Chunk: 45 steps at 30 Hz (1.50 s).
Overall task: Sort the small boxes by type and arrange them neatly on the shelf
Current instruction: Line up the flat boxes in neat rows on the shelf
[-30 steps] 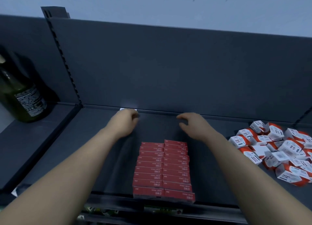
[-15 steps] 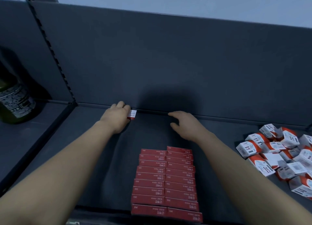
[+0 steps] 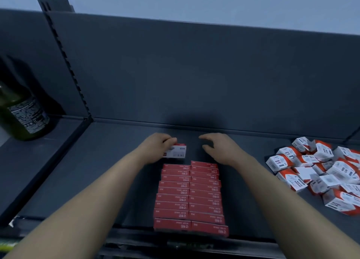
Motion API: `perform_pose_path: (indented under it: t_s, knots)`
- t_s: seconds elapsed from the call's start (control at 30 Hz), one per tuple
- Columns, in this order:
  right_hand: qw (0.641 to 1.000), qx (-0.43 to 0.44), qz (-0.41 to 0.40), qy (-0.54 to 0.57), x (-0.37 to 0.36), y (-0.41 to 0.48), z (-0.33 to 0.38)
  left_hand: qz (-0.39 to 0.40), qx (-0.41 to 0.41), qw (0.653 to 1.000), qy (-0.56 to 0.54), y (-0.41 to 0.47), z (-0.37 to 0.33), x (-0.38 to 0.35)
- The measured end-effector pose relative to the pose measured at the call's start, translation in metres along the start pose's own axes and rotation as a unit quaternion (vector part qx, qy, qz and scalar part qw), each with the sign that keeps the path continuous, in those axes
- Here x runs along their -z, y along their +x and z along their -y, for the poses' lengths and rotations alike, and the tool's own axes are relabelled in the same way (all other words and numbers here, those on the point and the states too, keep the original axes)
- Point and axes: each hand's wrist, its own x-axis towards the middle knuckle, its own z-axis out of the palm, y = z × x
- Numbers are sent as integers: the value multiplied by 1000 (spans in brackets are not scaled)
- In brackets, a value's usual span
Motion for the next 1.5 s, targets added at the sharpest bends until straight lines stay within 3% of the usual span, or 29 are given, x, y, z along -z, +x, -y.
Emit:
perform_pose_path:
  t_s: [0.33, 0.5, 0.57, 0.73, 0.83, 1.0, 1.1, 1.2, 1.33, 1.5]
  knots:
    - [1000, -4, -5, 18, -1, -38, 6, 22, -27, 998, -50, -39, -5, -19]
    - [999, -3, -12, 38, 0, -56, 9, 25, -37, 999, -3, -47, -10, -19]
    - [999, -4, -14, 43, 0, -62, 10, 41, -8, 999, 3, -45, -12, -15]
    - [997, -5, -15, 74, -3, -76, 10, 34, 113, 988, -101, -41, -10, -7]
    - [993, 2, 14, 116, -12, -83, 10, 19, 120, 991, -61, -38, -7, -7]
    - [994, 8, 4, 110, -24, -90, 7, -17, 8, 992, 123, -36, 3, -5]
    - [994, 11, -7, 111, -27, -90, 4, -26, -23, 985, 166, -34, 9, 1]
    - [994, 13, -5, 107, -27, -89, 3, -84, -24, 995, 52, -37, 3, 8]
    - [994, 14, -7, 110, -28, -88, 2, -159, -15, 978, -132, -45, -7, 5]
    - [993, 11, -10, 118, -28, -90, 3, -111, 35, 969, -218, -59, -4, -18]
